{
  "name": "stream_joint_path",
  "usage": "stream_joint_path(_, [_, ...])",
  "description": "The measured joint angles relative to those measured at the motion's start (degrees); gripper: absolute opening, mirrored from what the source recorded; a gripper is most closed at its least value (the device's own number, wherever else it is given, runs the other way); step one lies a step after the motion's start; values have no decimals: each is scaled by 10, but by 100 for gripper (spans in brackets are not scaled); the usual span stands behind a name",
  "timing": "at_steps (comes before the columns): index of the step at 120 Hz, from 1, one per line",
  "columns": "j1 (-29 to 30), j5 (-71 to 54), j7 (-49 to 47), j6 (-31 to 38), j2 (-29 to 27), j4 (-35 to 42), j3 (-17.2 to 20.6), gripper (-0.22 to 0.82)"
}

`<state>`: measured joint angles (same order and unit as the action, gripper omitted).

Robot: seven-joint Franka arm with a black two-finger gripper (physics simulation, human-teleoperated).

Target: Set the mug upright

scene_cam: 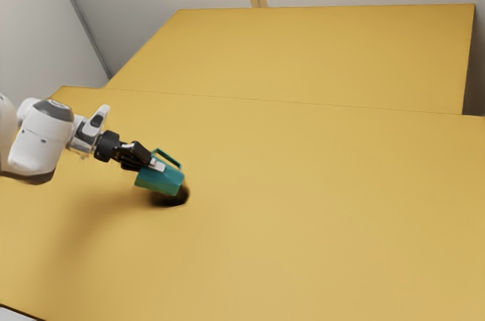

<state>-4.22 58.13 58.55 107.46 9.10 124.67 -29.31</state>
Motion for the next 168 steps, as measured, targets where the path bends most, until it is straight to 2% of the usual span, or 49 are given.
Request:
stream_joint_path(20, [-18, -25, -7, 11, -30, -31, 22, -16])
stream_joint_path(49, [-36, -280, -64, 75, -46, -101, 142, -17])
stream_joint_path(68, [-39, -444, -113, 104, -50, -108, 192, -17])
stream_joint_path(84, [-36, -526, -154, 127, -56, -101, 206, -17])
stream_joint_path(101, [-38, -572, -193, 172, -92, -35, 211, -17])
stream_joint_path(152, [-41, -594, -274, 295, -101, 57, 211, -17])
stream_joint_path(168, [-38, -595, -292, 320, -122, 91, 211, -17])
